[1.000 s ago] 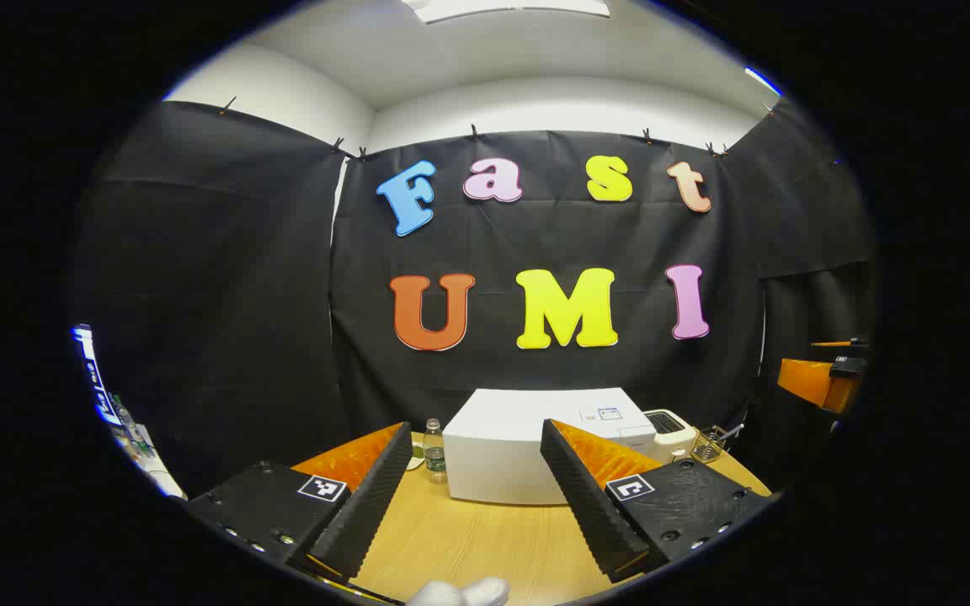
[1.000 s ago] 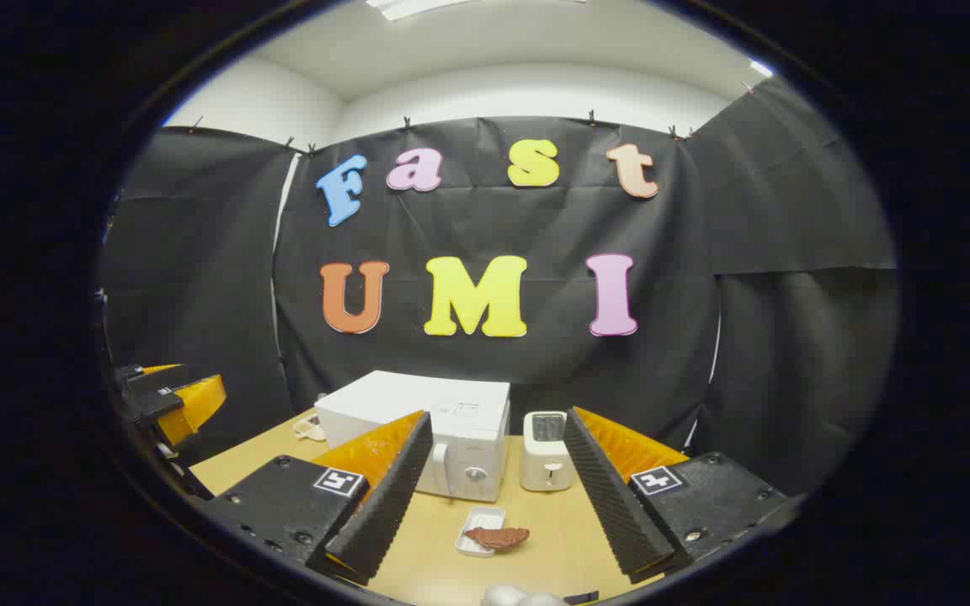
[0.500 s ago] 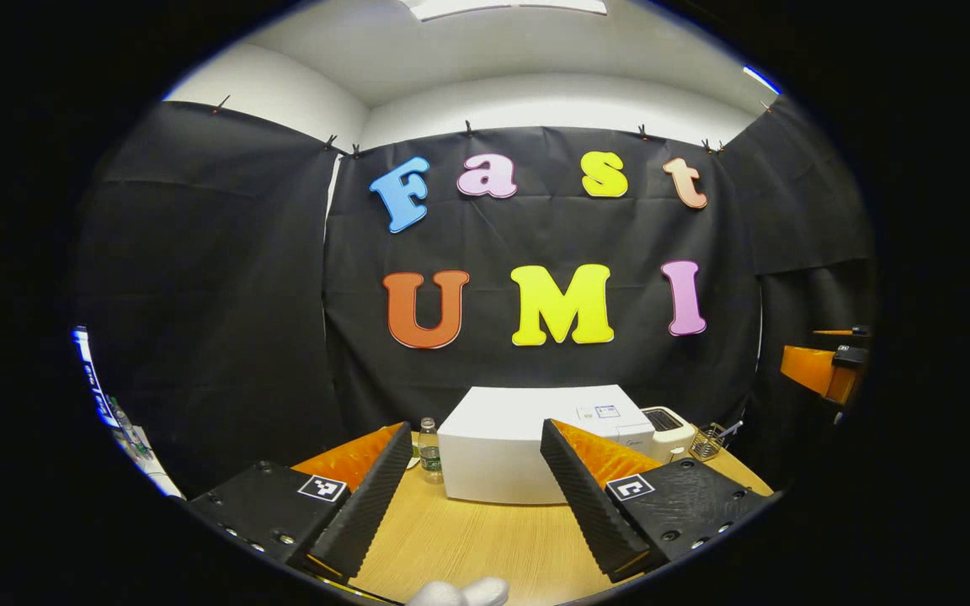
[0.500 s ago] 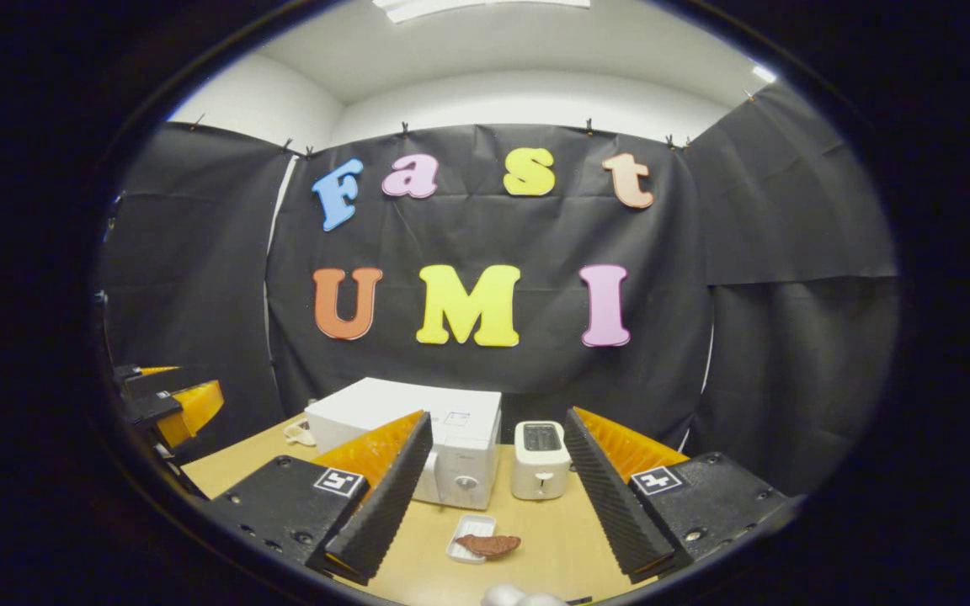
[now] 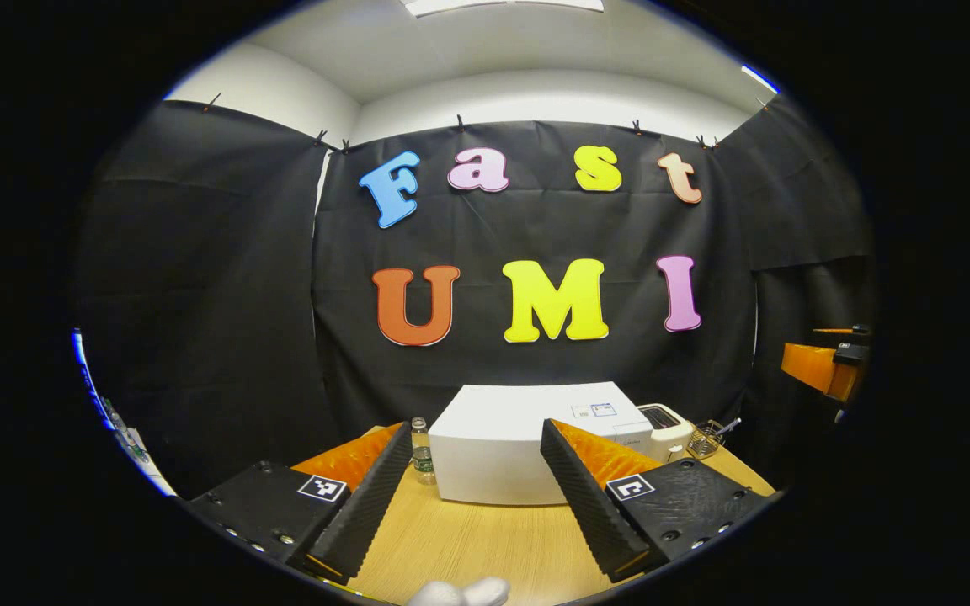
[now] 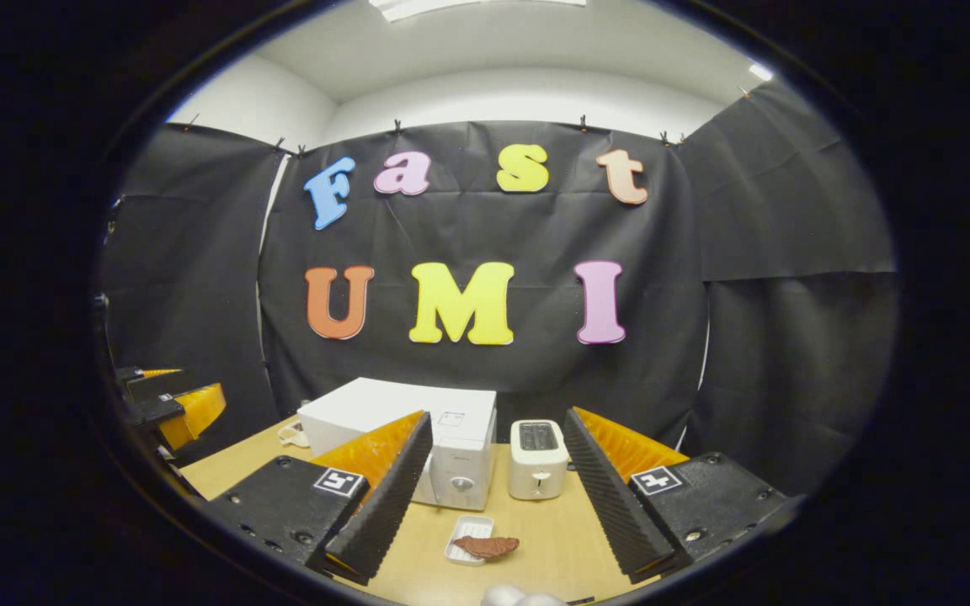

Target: Open the microwave oven with the left hand, put the food in, and close the microwave oven.

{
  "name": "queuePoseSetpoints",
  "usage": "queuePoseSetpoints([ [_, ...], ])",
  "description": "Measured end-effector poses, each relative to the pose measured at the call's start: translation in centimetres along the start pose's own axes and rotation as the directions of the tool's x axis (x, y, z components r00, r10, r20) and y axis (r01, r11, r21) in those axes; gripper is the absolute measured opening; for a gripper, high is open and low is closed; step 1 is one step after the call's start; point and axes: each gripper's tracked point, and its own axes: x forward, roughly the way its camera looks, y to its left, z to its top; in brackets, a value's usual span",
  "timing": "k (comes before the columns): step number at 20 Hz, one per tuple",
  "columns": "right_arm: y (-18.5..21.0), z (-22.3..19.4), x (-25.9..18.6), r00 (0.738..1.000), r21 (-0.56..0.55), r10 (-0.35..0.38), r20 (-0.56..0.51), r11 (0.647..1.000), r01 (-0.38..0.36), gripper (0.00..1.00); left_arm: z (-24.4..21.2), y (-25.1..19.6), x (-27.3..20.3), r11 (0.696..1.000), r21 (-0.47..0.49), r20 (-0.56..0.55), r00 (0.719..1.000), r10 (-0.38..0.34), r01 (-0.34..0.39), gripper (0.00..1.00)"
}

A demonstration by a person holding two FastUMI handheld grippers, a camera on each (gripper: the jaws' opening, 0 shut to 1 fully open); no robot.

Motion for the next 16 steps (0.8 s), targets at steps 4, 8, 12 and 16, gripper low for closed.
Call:
queuePoseSetpoints([
  [4, -0.8, -0.1, 0.4, 1.0, -0.01, -0.027, 0.0, 1.0, 0.027, 1.0, -2.1, -1.4, 1.7, 0.999, 0.006, -0.007, 0.999, -0.033, 0.033, 0.96],
  [8, -2.4, 0.0, 0.9, 0.998, 0.002, -0.056, 0.001, 0.998, 0.056, 1.0, -6.0, -5.8, 4.8, 0.995, -0.004, -0.021, 0.995, -0.096, 0.096, 0.95],
  [12, -4.4, -0.6, 1.9, 0.998, -0.013, -0.06, -0.023, 0.998, 0.06, 0.9, -11.1, -12.1, 8.9, 0.988, 0.006, -0.037, 0.987, -0.156, 0.156, 0.95],
  [16, -6.8, -1.4, 3.3, 0.996, -0.042, -0.073, -0.049, 0.997, 0.071, 0.9, -16.7, -17.3, 13.5, 0.982, -0.01, -0.088, 0.978, -0.187, 0.187, 0.96],
])
